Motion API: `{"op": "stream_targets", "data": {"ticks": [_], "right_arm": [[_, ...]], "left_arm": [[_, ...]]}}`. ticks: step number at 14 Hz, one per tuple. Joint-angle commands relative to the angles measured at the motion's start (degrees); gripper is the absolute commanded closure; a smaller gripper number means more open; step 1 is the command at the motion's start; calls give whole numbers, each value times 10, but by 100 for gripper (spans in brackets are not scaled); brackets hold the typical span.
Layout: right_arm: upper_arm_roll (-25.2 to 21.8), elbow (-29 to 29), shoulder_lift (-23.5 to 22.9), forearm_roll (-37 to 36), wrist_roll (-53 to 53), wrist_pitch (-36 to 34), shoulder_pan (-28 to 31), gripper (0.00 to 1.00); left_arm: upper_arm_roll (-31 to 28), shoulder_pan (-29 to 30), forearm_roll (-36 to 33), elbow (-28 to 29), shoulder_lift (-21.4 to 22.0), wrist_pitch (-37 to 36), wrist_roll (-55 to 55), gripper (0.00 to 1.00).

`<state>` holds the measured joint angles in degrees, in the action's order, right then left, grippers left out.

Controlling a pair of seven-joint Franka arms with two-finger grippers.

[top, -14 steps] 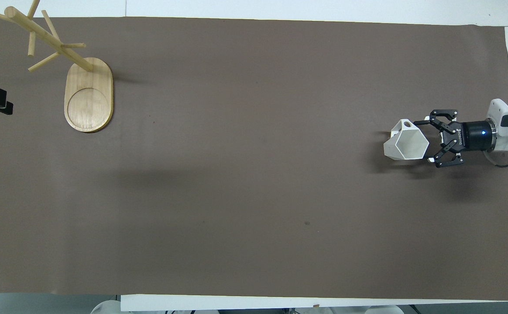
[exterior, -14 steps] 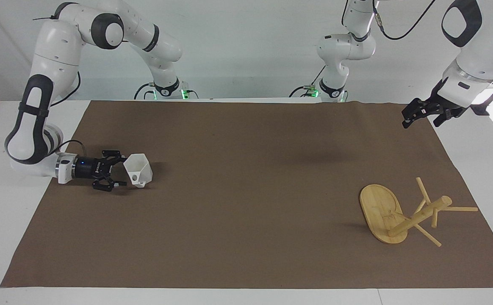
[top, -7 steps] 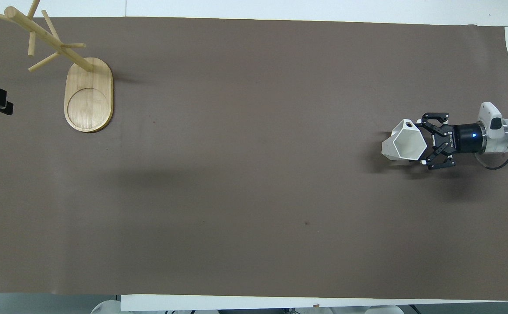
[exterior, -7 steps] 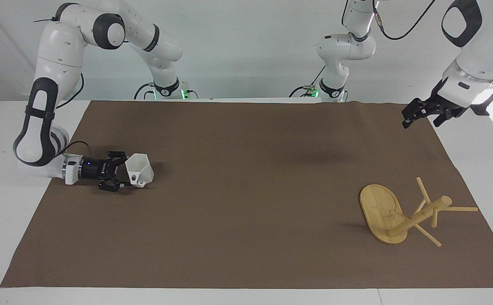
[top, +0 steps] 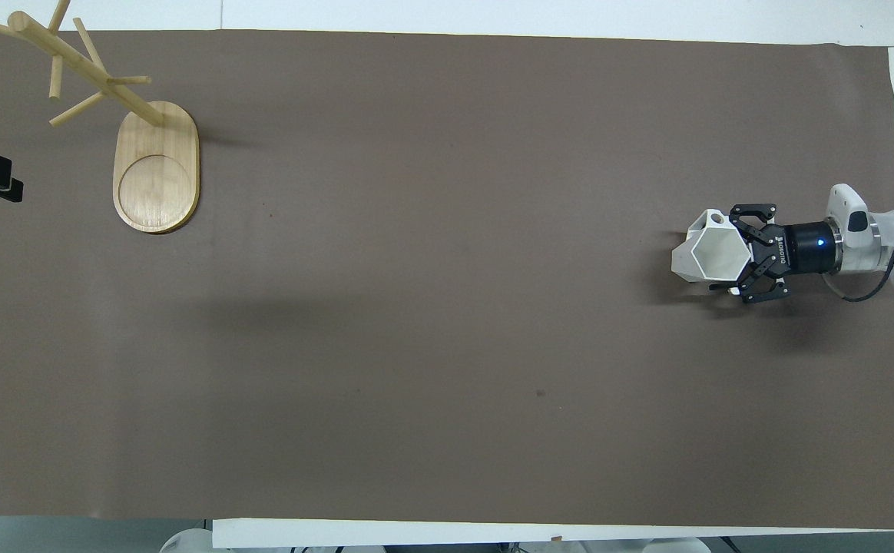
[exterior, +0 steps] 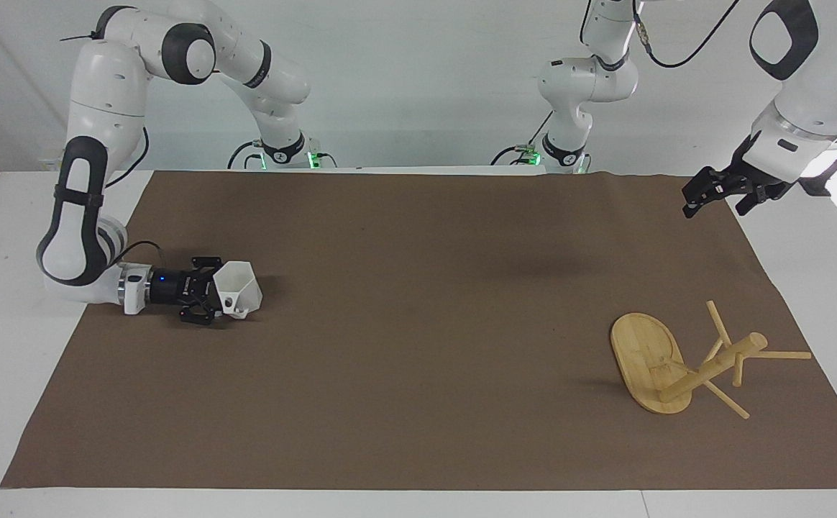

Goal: Hang cup on rack
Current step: 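Close the right gripper on the white mug's body, then carry the mug with the right gripper while the left gripper approaches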

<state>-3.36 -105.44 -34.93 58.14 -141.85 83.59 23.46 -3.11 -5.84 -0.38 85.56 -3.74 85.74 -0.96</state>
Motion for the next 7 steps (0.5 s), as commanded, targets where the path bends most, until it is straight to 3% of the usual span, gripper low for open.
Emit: {"op": "stream_targets", "data": {"ticks": [1, 7], "right_arm": [[1, -34, 18, 1, -20, 1, 0, 0], [3, -43, 23, 8, -40, -4, -20, 1]], "left_arm": [[0, 1, -3, 17, 14, 3, -4, 0], [0, 1, -2, 17, 15, 4, -4, 0]]}}
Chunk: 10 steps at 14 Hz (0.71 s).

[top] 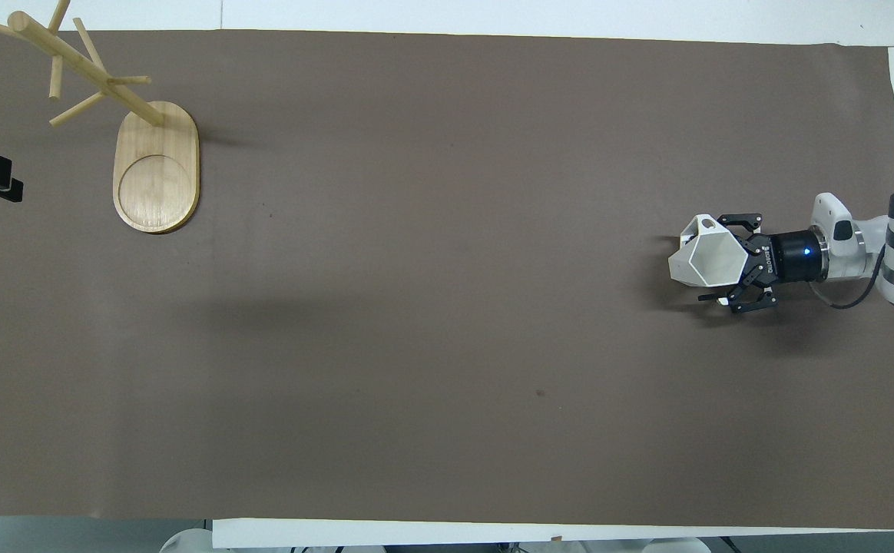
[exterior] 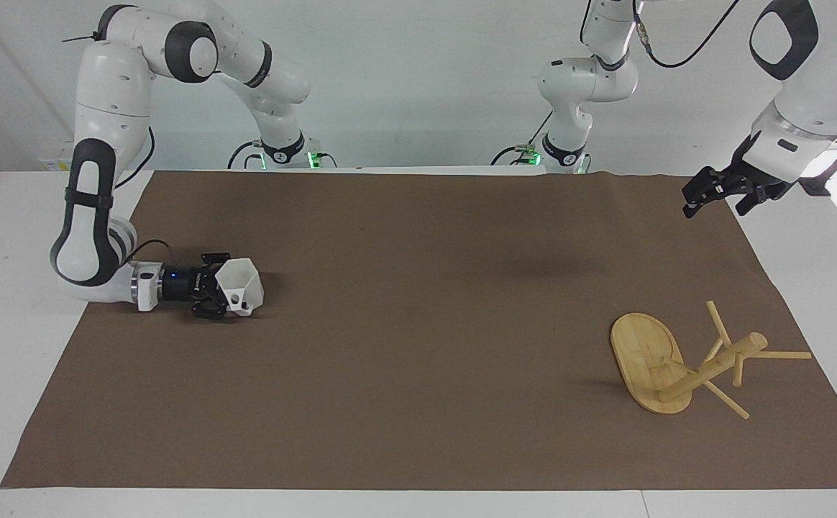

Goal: Hang cup on rack
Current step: 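Carry the mug with the right gripper while the left gripper approaches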

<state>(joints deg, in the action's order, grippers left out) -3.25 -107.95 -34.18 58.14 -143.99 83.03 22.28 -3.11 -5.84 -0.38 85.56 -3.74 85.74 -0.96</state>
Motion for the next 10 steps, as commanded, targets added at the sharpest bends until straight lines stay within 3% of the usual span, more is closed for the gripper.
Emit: {"op": "stream_targets", "data": {"ticks": [1, 3, 5, 6, 8, 10], "right_arm": [[2, -18, 16, 9, -20, 2, -13, 9], [3, -17, 16, 11, -20, 3, -19, 43], [3, -14, 18, 34, -12, 4, -37, 71], [3, -12, 38, 36, 10, 6, -60, 79], [3, -3, 81, 44, 104, 26, -115, 82], [6, 8, 103, 110, 142, 66, -184, 82]], "left_arm": [[0, 1, -3, 17, 15, 4, -4, 0], [0, 1, -3, 17, 15, 4, -4, 0], [0, 1, -2, 17, 15, 3, -4, 0], [0, 1, -2, 17, 15, 3, -5, 0], [2, -7, -3, 19, 18, -41, -2, 0], [5, -19, -6, 13, 20, -45, 7, 0]]}}
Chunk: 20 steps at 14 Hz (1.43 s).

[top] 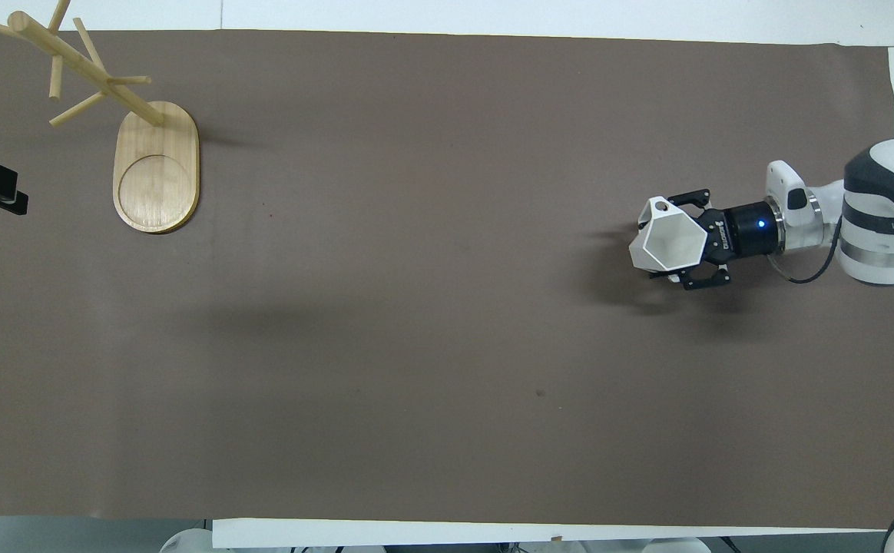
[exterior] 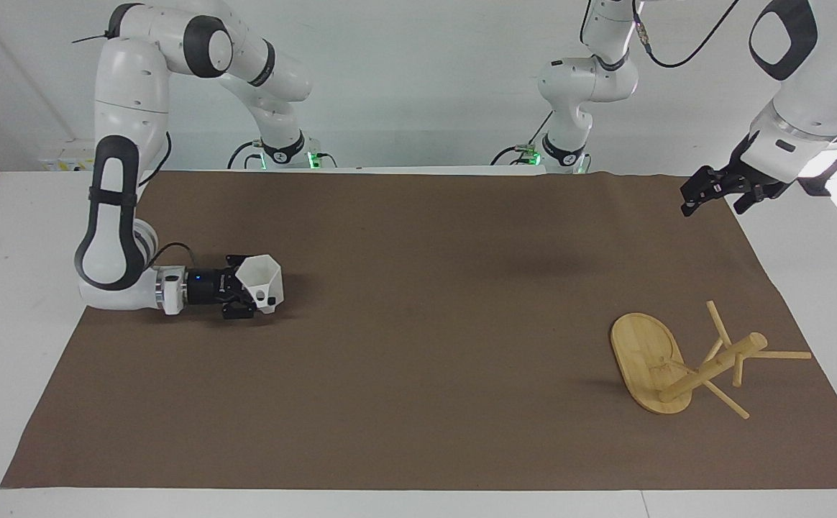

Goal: Hang cup on rack
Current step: 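Carry the mug with the right gripper while the left gripper approaches, then grasp the mug with the left gripper from the right gripper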

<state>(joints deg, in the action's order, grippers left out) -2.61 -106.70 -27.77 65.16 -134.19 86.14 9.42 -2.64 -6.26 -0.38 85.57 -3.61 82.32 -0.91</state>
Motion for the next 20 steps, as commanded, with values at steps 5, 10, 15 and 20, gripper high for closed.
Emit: {"op": "stream_targets", "data": {"ticks": [5, 10, 15, 20], "right_arm": [[0, -6, 35, 258, 76, 182, -220, 82], [0, -6, 33, 340, 81, 279, -319, 82], [0, -1, 32, 391, 84, 334, -365, 82], [0, 6, 29, 394, 88, 371, -385, 82]], "left_arm": [[17, -80, 18, 32, 29, 26, 144, 0], [16, -219, 18, 104, 24, 176, 331, 0], [16, -268, 23, 79, -35, 214, 390, 1], [15, -291, 27, 22, -92, 226, 437, 1]]}}
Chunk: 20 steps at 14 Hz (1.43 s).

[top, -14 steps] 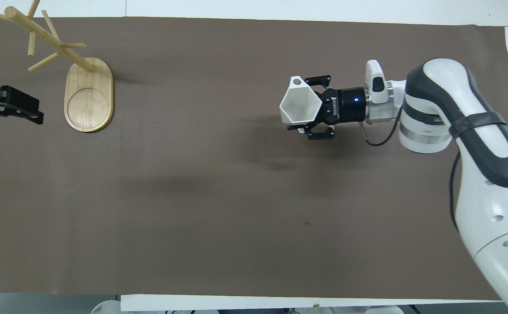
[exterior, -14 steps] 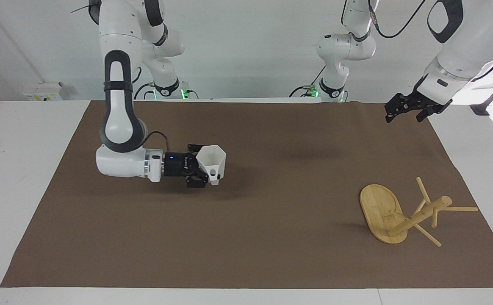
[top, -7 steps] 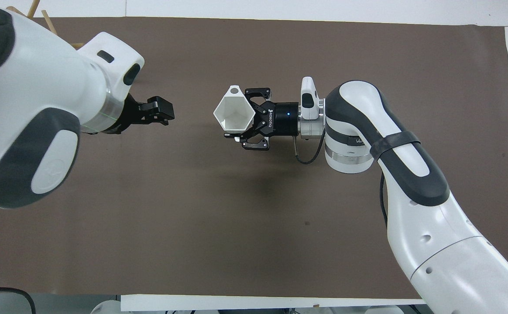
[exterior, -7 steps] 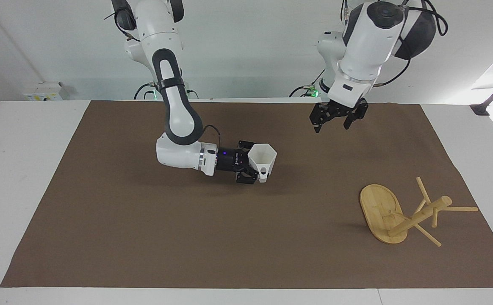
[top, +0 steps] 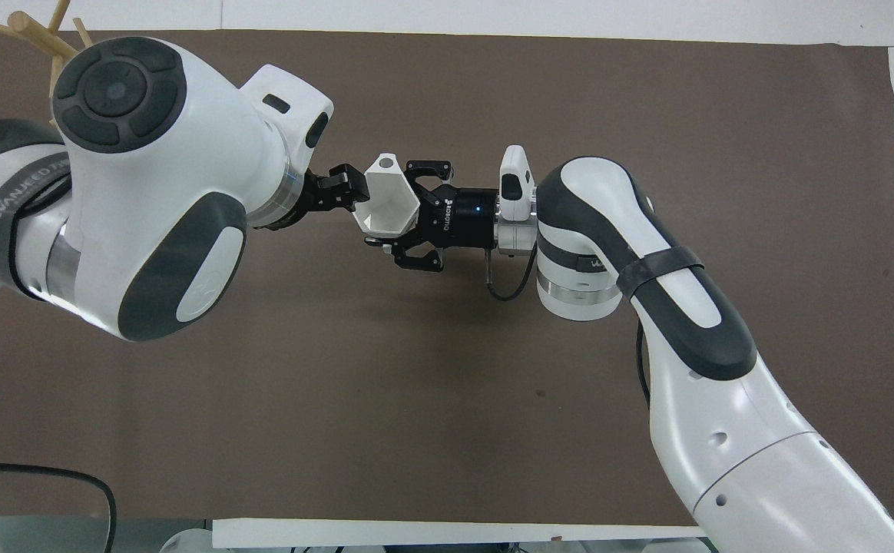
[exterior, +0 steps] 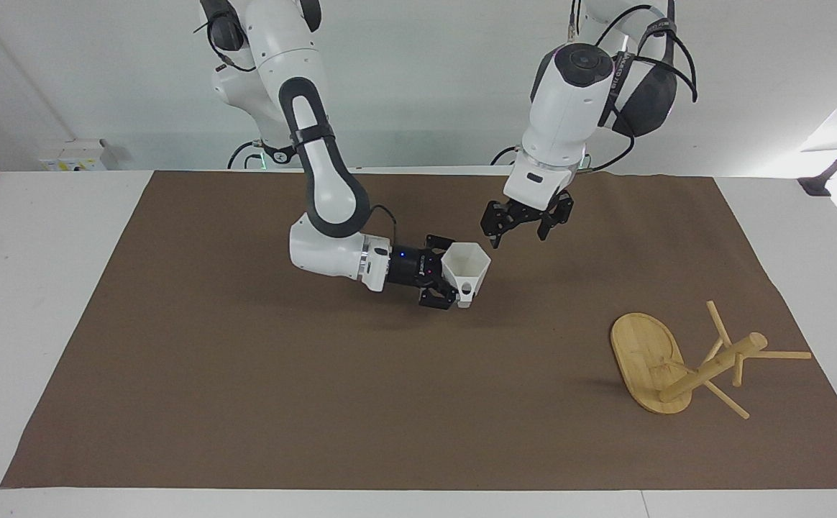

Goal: Hang cup on rack
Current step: 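Grasp the mug with the left gripper from the right gripper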

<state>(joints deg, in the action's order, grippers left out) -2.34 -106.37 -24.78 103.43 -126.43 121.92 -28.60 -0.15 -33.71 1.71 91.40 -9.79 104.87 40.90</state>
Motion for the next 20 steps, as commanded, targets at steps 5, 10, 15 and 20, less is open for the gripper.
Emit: {"op": "stream_targets", "data": {"ticks": [5, 10, 15, 20], "right_arm": [[-3, 4, -1, 12, 13, 17, -6, 82], [-3, 5, 0, 12, 13, 21, -6, 82], [-3, 7, -1, 12, 14, 27, -6, 66], [-3, 5, -2, 36, 23, 27, -4, 0]], "left_arm": [[-9, -16, 6, -25, -55, 36, 36, 30], [-8, -20, 20, -12, -52, 41, 78, 100], [-9, -26, 24, -11, -52, 46, 124, 100], [-10, -23, 24, -13, -53, 48, 137, 100]]}}
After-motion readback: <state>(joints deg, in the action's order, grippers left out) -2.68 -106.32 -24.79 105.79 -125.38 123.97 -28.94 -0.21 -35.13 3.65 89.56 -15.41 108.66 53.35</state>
